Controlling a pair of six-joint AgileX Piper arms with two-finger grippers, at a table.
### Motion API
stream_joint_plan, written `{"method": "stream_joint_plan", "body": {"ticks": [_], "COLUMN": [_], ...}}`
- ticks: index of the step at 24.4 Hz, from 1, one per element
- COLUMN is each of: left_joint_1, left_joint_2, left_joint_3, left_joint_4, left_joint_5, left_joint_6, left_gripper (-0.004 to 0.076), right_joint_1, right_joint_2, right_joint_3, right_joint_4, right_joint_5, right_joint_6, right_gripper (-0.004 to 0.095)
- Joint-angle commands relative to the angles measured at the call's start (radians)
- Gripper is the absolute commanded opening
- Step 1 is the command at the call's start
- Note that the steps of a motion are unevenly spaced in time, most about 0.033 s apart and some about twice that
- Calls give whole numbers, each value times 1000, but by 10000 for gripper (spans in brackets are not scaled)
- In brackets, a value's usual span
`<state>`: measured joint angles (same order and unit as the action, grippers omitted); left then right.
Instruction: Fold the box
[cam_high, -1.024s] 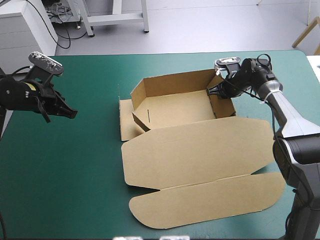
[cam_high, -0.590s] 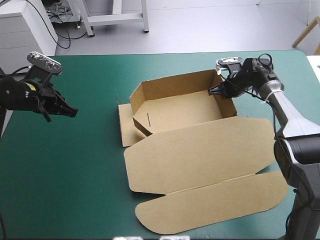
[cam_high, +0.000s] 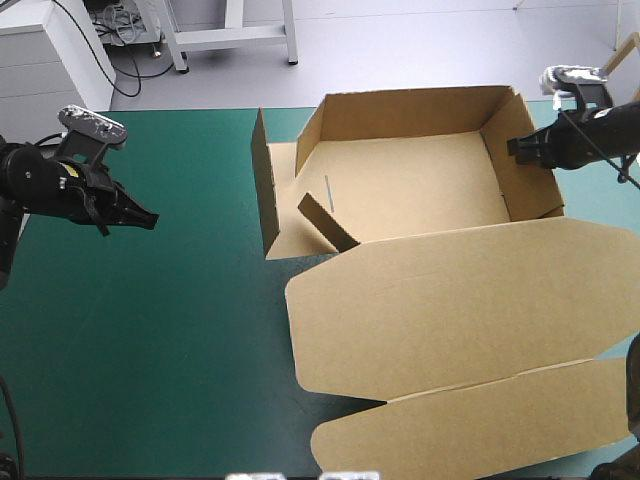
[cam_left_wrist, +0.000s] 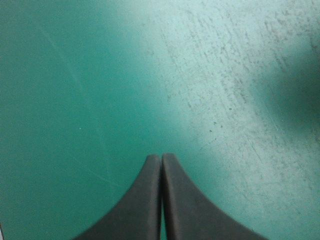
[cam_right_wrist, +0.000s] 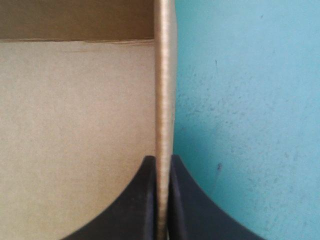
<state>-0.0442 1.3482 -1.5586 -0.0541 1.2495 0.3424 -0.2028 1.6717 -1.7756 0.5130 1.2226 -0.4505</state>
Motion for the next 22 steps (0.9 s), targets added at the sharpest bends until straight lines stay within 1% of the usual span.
{"method": "stream_joint_plan", "body": {"ticks": [1,3,5,8,9,10,11,12,17,20,22], "left_joint_1": [37,118,255,374,398,423,433,432,430,430,430], "left_joint_2": [8,23,36,45,45,45,45,45,45,45,45], "left_joint_3": [-13,21,87,185,222,273,324,385,559,625,647], "left_joint_4": [-42,-152,-404,-644,-676,-721,-738,-754,-859,-951,-1008], "left_joint_5": [-13,-16,-15,-9,-11,-36,-70,-136,-339,-405,-407], "left_joint_6": [-2,52,195,343,376,418,418,418,414,474,521], "left_gripper": [-9,-9,-9,-9,-9,-10,-10,-10,-10,-8,-2], "right_joint_1": [-56,-72,-72,-72,-72,-72,-72,-70,-68,-68,-68], "right_joint_2": [-112,-147,-171,-177,-178,-180,-182,-182,-182,-182,-182], "right_joint_3": [-35,-35,-35,-35,-35,-35,-35,-35,-35,-35,-35], "right_joint_4": [86,88,103,150,165,184,195,207,212,216,226], "right_joint_5": [-18,-18,-18,-18,-18,-18,-18,-18,-18,-18,-18], "right_joint_6": [-15,-26,-27,-39,-46,-52,-52,-52,-58,-62,-72], "right_gripper": [-19,-20,-20,-20,-20,-20,-19,-19,-19,-19,-19]}}
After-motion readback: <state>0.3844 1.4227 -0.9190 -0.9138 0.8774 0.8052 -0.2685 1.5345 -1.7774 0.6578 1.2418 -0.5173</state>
